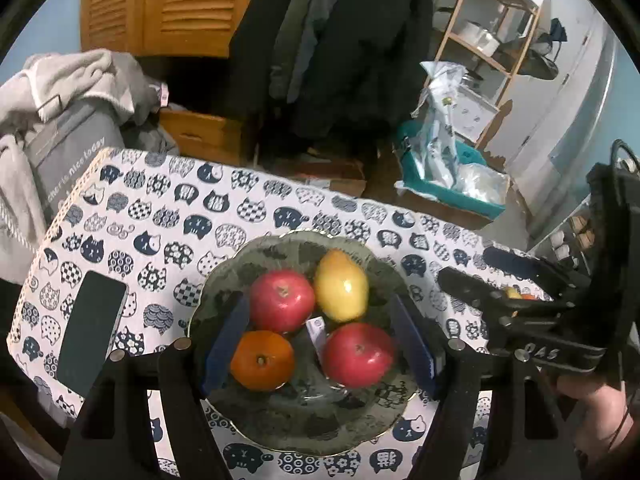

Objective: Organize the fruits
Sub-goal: 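Open both grippers and withdraw them from the bowl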

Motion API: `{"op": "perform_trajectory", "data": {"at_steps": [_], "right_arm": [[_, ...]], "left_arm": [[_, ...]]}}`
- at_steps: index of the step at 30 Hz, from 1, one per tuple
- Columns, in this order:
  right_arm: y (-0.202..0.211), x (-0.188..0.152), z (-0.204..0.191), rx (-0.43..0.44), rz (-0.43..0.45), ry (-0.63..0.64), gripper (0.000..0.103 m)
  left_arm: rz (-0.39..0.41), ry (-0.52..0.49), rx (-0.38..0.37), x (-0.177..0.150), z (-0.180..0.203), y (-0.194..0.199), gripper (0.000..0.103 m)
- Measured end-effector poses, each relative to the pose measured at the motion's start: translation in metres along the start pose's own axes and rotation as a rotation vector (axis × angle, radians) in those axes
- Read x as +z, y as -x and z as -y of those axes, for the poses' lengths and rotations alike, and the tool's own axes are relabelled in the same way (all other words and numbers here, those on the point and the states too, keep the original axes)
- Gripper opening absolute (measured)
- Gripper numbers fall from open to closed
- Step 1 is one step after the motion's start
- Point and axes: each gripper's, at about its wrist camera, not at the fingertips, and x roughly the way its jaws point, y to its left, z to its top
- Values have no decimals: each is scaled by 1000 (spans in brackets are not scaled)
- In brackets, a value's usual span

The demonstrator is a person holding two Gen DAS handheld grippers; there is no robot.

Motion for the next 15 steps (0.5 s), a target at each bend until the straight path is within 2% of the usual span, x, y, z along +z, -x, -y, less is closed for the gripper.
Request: {"op": "perform_trajectory", "data": {"at_steps": [6, 15], "right_arm": [[40, 2, 12, -19, 76, -37, 85], [87, -7, 26, -58, 139, -56, 85]], "left_arm": [[37, -18, -27, 4, 14, 16, 76], [67, -85, -61, 4, 48, 30, 79]]}}
